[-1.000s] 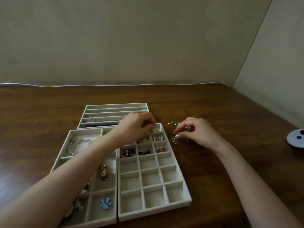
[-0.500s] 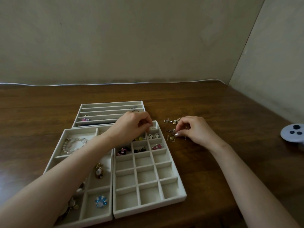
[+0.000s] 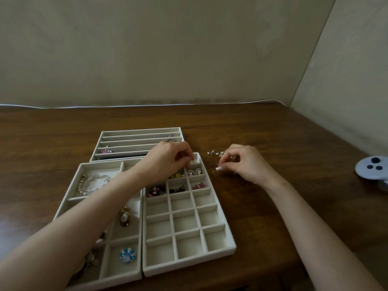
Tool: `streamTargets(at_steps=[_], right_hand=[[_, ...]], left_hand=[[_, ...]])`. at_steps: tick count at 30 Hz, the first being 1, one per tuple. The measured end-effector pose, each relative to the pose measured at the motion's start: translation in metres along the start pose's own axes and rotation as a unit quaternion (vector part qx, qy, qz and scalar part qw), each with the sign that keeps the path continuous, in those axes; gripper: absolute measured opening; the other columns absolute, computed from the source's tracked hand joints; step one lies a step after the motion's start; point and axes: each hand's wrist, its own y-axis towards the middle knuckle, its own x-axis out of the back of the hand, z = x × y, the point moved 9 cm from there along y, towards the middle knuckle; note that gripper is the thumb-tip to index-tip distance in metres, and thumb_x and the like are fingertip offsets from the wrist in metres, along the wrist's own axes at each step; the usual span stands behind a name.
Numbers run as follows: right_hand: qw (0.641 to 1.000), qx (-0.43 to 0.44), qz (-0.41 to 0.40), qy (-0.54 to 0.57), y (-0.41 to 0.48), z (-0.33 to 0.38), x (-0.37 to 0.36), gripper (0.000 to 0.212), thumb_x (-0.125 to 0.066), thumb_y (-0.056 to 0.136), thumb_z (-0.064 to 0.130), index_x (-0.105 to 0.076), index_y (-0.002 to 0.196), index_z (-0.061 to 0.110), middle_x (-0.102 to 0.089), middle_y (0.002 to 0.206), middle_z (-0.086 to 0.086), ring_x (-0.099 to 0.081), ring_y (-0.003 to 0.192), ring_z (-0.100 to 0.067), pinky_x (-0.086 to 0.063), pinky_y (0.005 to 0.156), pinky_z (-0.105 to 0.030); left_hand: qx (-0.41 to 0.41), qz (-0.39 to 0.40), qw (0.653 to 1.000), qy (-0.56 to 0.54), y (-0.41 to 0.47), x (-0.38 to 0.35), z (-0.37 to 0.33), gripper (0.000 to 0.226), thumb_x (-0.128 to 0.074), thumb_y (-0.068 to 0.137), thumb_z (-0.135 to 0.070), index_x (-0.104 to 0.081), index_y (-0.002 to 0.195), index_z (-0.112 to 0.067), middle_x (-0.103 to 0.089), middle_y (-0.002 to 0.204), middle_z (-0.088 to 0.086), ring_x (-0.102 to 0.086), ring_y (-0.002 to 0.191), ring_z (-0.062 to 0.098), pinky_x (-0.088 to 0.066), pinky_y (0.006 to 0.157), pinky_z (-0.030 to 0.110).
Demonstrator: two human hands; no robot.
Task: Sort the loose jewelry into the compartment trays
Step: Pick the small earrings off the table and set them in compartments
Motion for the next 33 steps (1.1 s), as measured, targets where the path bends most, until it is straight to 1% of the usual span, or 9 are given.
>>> streamTargets(at_steps=[5, 9, 14, 16, 21, 23, 26, 30, 33], right_hand=[[0.988, 0.03, 0.018, 0.15, -0.006, 0.014, 0.003, 0.006, -0.074, 0.076, 0.016, -0.07, 0.073, 0.02, -0.063, 0.083, 0.003, -0.057, 0.077, -0.007, -0.044, 0.072, -0.023], [0.971, 0.065, 0.125, 0.195, -0.014, 0.03, -0.016, 0.004, -0.074, 0.075, 0.016, -0.071, 0.075, 0.016, -0.066, 0.084, 0.001, -0.061, 0.086, -0.012, -0.047, 0.088, -0.035], [0.953, 0.074, 0.226, 0.186, -0.025, 0.045, -0.038, 0.007, -0.072, 0.077, 0.017, -0.072, 0.083, 0.016, -0.067, 0.087, 0.008, -0.062, 0.092, -0.009, -0.048, 0.086, -0.023], [0.963, 0.058, 0.191, 0.183, -0.022, 0.042, -0.031, 0.012, -0.068, 0.077, 0.026, -0.071, 0.087, 0.018, -0.069, 0.087, 0.009, -0.062, 0.091, -0.003, -0.046, 0.082, -0.016], [0.991, -0.01, -0.067, 0.113, -0.006, 0.006, 0.011, 0.007, -0.064, 0.087, 0.024, -0.069, 0.088, 0.02, -0.066, 0.079, 0.009, -0.059, 0.071, 0.001, -0.041, 0.066, -0.013], [0.991, -0.031, -0.122, 0.053, -0.005, -0.008, 0.023, 0.007, -0.064, 0.087, 0.023, -0.069, 0.089, 0.019, -0.064, 0.078, 0.01, -0.056, 0.068, 0.001, -0.039, 0.059, -0.009], [0.988, -0.057, -0.145, -0.007, -0.003, -0.022, 0.03, 0.007, -0.066, 0.087, 0.021, -0.071, 0.09, 0.018, -0.065, 0.081, 0.008, -0.055, 0.07, 0.0, -0.036, 0.058, -0.011], [0.985, -0.088, -0.138, -0.052, 0.0, -0.033, 0.029, 0.009, -0.066, 0.087, 0.02, -0.071, 0.094, 0.019, -0.067, 0.09, 0.005, -0.058, 0.077, -0.004, -0.044, 0.067, -0.019], [0.983, -0.096, -0.137, -0.071, 0.002, -0.038, 0.028, 0.011, -0.065, 0.087, 0.019, -0.071, 0.096, 0.02, -0.066, 0.095, 0.004, -0.055, 0.081, -0.004, -0.041, 0.066, -0.017]], left_hand=[[-0.003, 0.003, 1.0, 0.004, 0.0, -0.001, -0.001, 0.011, -0.056, 0.091, -0.016, -0.062, 0.099, -0.017, -0.066, 0.086, -0.004, -0.064, 0.078, 0.005, -0.055, 0.074, 0.028], [-0.003, -0.003, 1.0, 0.011, 0.0, 0.0, -0.002, 0.011, -0.056, 0.091, -0.016, -0.063, 0.099, -0.018, -0.066, 0.085, -0.005, -0.063, 0.076, 0.004, -0.055, 0.073, 0.027], [-0.014, -0.013, 1.0, 0.016, -0.001, 0.0, -0.005, 0.011, -0.057, 0.09, -0.016, -0.065, 0.099, -0.014, -0.068, 0.083, -0.005, -0.064, 0.073, 0.005, -0.054, 0.071, 0.028], [-0.02, -0.014, 1.0, 0.02, -0.001, 0.0, -0.006, 0.011, -0.058, 0.09, -0.015, -0.065, 0.098, -0.014, -0.067, 0.084, -0.005, -0.063, 0.075, 0.007, -0.054, 0.071, 0.028], [-0.019, -0.009, 1.0, 0.015, -0.001, -0.002, -0.007, 0.011, -0.057, 0.09, -0.015, -0.064, 0.098, -0.014, -0.066, 0.083, -0.006, -0.063, 0.076, 0.005, -0.054, 0.072, 0.028], [-0.02, -0.011, 1.0, 0.014, -0.001, -0.001, -0.007, 0.011, -0.057, 0.09, -0.015, -0.064, 0.098, -0.013, -0.067, 0.085, -0.005, -0.063, 0.076, 0.005, -0.054, 0.072, 0.028], [-0.024, -0.016, 1.0, 0.013, -0.001, -0.001, -0.008, 0.011, -0.057, 0.09, -0.014, -0.065, 0.098, -0.012, -0.067, 0.086, -0.004, -0.063, 0.077, 0.007, -0.054, 0.072, 0.03], [-0.03, -0.022, 0.999, 0.014, -0.001, -0.002, -0.01, 0.01, -0.058, 0.09, -0.015, -0.065, 0.096, -0.012, -0.066, 0.087, -0.003, -0.062, 0.078, 0.008, -0.054, 0.072, 0.032], [-0.034, -0.024, 0.999, 0.013, -0.002, -0.002, -0.011, 0.01, -0.058, 0.09, -0.018, -0.065, 0.094, -0.013, -0.066, 0.085, -0.003, -0.062, 0.077, 0.009, -0.054, 0.072, 0.033]])
